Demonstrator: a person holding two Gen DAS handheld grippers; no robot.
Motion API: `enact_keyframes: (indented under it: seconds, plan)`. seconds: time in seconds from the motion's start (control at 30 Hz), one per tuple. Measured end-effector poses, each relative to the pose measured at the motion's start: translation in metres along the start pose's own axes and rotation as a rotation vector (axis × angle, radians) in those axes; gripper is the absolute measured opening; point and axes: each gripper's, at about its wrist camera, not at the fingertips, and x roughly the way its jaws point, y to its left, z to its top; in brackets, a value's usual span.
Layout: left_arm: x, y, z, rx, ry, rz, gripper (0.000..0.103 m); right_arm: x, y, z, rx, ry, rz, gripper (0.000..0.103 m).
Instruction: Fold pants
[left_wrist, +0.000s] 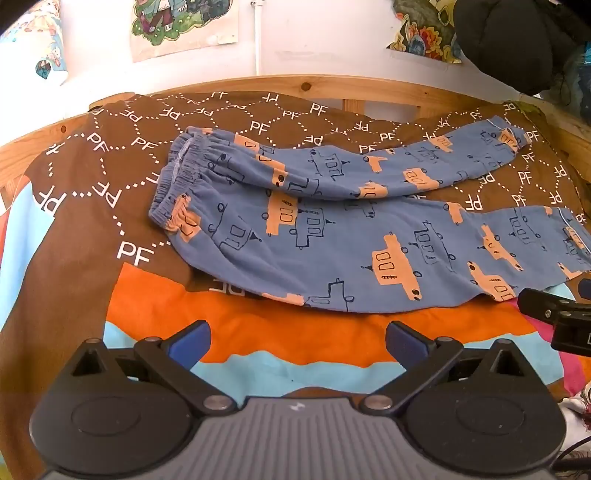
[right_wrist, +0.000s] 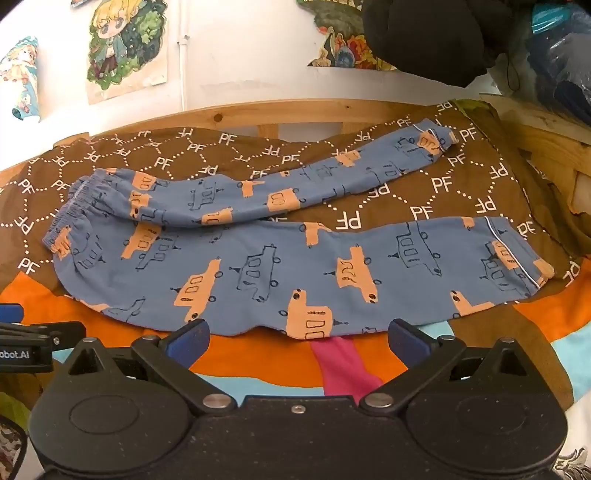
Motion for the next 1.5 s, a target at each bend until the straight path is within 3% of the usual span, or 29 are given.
enact_keyframes:
  seconds: [1.5]
  plan:
    - [0.0033,0.0003,-0.0040,0.003,0.015,0.004,0.103,0.0032,-0.0046,0.0003,0.026,0.025,0.013,0.102]
